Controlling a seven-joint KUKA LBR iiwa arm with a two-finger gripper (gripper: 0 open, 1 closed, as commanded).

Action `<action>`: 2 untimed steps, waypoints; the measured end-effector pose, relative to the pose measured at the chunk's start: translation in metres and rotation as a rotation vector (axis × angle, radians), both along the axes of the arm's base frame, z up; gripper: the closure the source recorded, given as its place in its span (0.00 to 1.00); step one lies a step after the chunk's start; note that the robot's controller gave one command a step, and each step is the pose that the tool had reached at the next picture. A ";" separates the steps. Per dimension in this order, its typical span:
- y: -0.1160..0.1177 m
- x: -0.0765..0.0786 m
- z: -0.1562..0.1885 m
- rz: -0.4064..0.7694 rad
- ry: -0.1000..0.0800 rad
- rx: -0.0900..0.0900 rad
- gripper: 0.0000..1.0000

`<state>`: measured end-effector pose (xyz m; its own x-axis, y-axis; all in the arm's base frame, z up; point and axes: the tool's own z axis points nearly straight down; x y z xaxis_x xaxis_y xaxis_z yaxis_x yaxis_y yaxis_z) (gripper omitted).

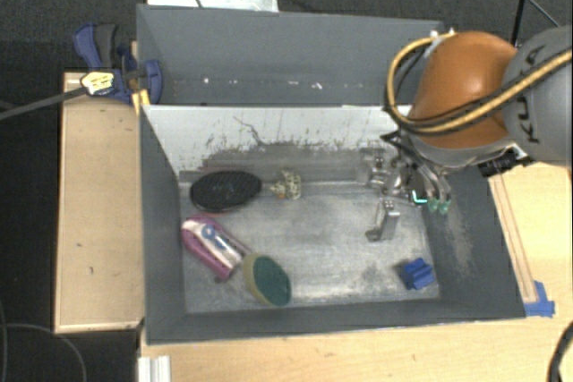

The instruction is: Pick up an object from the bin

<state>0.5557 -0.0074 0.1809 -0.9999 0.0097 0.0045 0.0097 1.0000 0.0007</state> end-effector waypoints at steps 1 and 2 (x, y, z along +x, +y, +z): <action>-0.094 -0.038 -0.012 -0.035 -0.003 -0.004 0.00; -0.130 -0.068 -0.087 0.318 0.000 0.001 0.00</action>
Offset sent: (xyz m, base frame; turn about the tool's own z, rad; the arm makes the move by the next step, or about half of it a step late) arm -0.0362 -0.0886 -0.0117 0.0260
